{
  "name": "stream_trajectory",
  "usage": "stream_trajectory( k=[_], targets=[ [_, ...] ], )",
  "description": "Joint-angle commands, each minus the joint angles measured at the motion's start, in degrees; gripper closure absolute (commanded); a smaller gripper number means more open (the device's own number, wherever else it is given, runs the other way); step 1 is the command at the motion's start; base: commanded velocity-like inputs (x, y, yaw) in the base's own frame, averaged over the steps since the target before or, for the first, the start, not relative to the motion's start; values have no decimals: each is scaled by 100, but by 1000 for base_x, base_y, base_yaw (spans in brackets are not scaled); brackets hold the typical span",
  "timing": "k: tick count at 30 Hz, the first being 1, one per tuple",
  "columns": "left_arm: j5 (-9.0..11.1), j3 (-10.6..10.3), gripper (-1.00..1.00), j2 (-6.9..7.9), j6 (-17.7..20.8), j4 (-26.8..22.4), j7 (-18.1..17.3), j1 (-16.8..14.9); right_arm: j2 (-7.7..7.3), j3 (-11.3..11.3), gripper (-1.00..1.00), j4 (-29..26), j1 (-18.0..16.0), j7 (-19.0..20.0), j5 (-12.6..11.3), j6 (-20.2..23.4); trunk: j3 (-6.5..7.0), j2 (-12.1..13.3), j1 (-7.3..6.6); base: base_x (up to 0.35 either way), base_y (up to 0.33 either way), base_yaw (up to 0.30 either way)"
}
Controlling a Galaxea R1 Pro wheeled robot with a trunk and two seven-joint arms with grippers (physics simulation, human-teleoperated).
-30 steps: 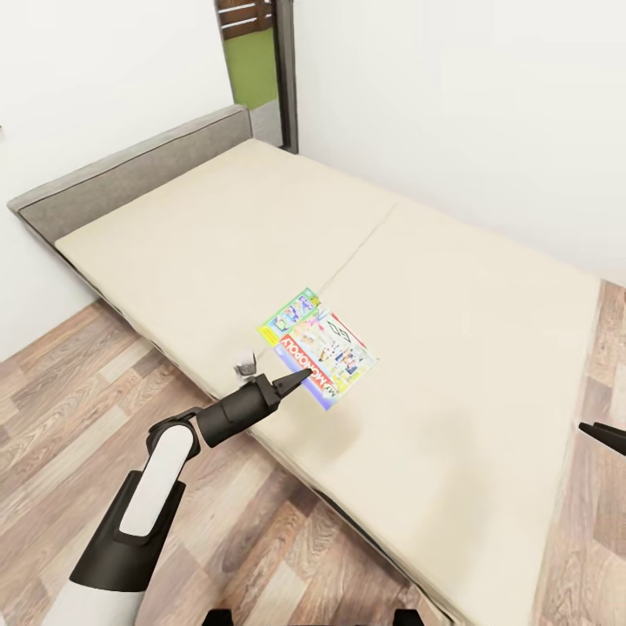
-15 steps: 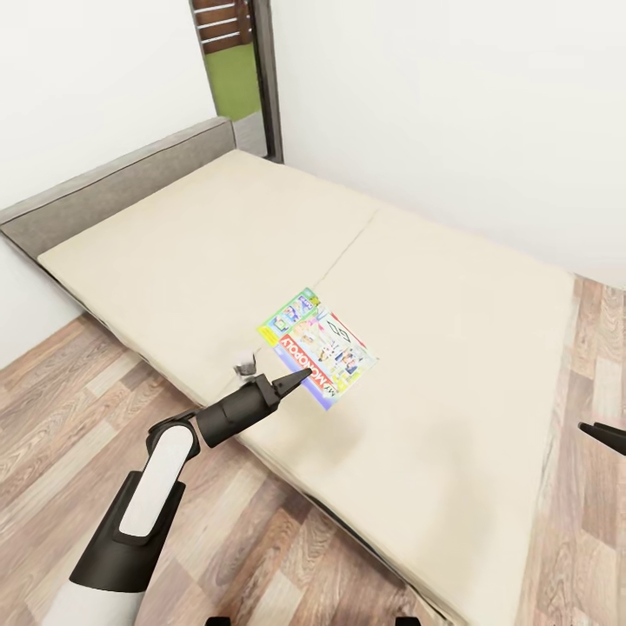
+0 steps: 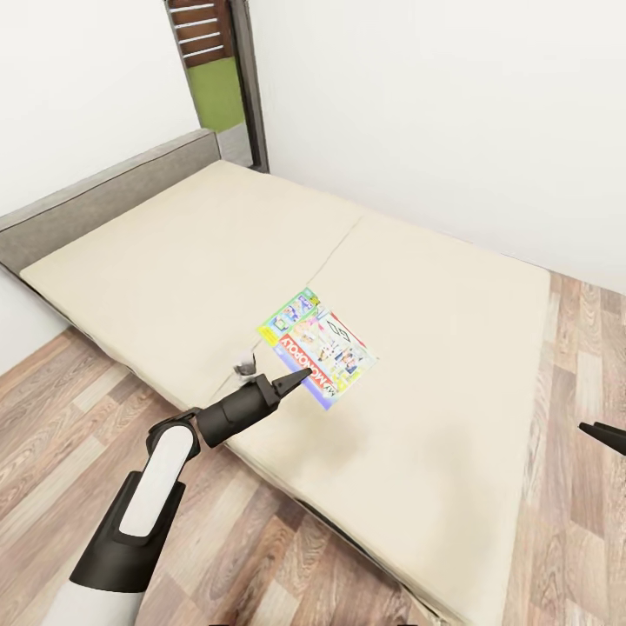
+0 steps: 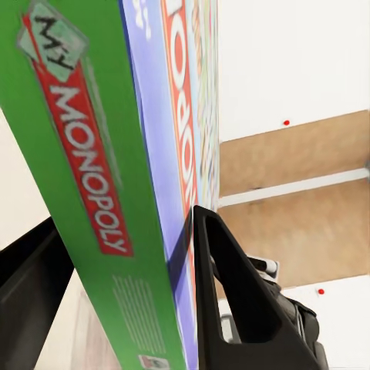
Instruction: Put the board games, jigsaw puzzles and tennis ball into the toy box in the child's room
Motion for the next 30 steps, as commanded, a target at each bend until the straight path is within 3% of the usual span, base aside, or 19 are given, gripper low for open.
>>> stream_trajectory(
  k=[1,30],
  targets=[
    [10,6,100,-3,31,0,-6,-2,-1,-5,-100,-8,-5,27,10,61,6,-2,0,0,0,-115],
    [10,-2,100,-7,21,0,-6,-2,-20,-13,-100,-63,-5,27,7,64,256,-2,0,0,0,-133]
  ],
)
